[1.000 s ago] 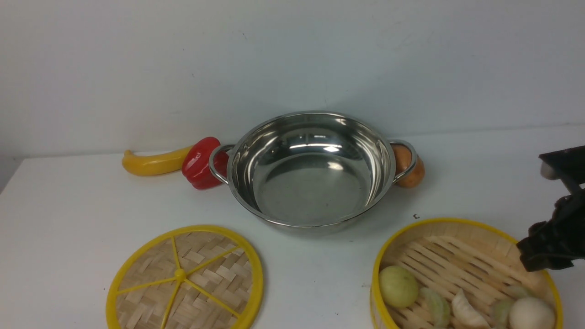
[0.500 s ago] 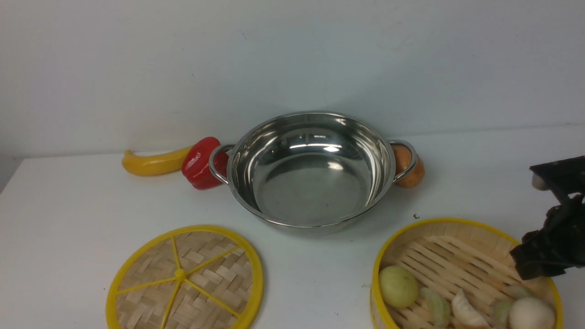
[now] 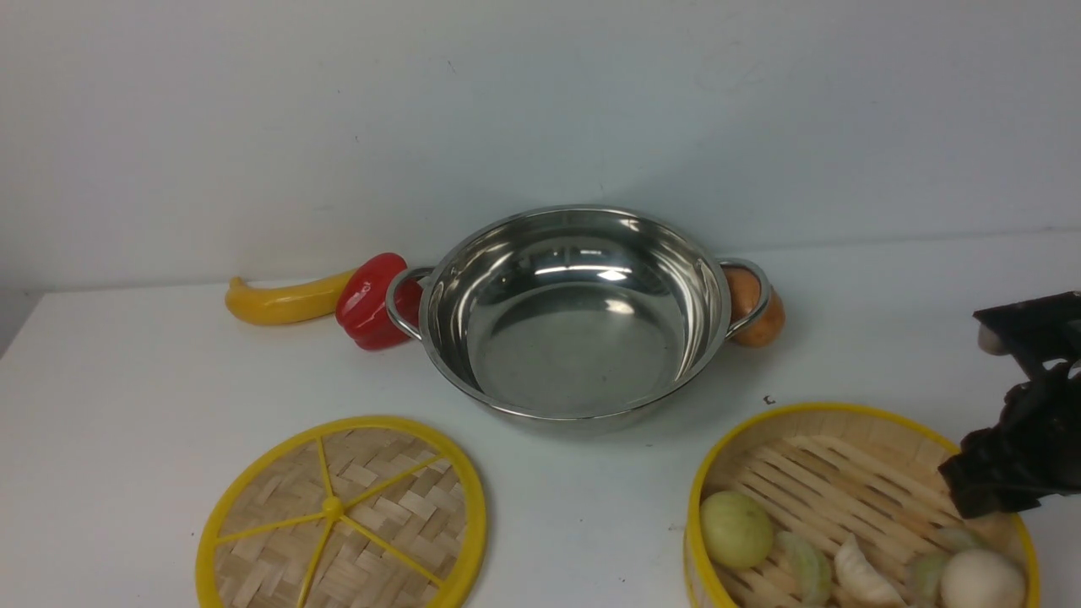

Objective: Place the steamer in the pot on the white table, and put the lid on the steamer.
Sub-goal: 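Reach for and grasp the rim of the bamboo steamer holding the buns with the right gripper, then place the bamboo steamer basket of food into the steel pot with the right gripper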

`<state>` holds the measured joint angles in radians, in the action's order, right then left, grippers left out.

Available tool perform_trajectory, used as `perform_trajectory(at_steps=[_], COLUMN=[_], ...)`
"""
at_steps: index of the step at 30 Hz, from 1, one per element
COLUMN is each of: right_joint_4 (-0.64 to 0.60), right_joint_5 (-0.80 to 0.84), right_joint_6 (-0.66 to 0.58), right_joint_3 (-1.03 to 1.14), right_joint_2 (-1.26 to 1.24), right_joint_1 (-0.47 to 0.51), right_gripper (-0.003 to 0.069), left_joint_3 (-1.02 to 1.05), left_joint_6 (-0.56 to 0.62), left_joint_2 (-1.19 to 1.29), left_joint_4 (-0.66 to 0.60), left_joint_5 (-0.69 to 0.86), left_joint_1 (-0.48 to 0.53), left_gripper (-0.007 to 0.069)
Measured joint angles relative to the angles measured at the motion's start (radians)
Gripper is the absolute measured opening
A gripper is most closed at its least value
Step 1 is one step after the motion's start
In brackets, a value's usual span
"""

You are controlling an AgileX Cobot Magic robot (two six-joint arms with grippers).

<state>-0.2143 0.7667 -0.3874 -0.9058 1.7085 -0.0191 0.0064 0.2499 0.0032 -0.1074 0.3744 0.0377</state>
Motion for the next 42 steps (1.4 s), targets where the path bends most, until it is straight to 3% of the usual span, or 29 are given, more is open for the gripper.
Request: perform_trajectory(at_steps=[5, 15, 24, 34, 42], right_joint_4=[0.024, 0.028, 0.064, 0.020, 0.004], right_joint_5=[0.008, 0.037, 0.190, 0.428, 0.465], right_joint_6=[0.005, 0.023, 0.022, 0.071, 0.071], right_joint_3=[0.000, -0.001, -0.106, -0.418, -0.732], right_joint_2=[0.000, 0.000, 0.008, 0.011, 0.109], right_joint_1=[0.000, 0.000, 0.000, 0.000, -0.044], right_gripper=[0.0283, 0.0070, 0.0069, 0.0069, 0.0069], left_joint_3=[0.000, 0.000, 0.000, 0.000, 0.000], left_joint_6=[0.000, 0.000, 0.000, 0.000, 0.000], left_joint_2=[0.000, 0.000, 0.000, 0.000, 0.000], left_joint_4=[0.000, 0.000, 0.000, 0.000, 0.000], left_joint_5=[0.000, 0.000, 0.000, 0.000, 0.000], left_joint_1=[0.000, 0.000, 0.000, 0.000, 0.000], left_gripper=[0.0241, 0.0241, 0.0241, 0.0241, 0.0241])
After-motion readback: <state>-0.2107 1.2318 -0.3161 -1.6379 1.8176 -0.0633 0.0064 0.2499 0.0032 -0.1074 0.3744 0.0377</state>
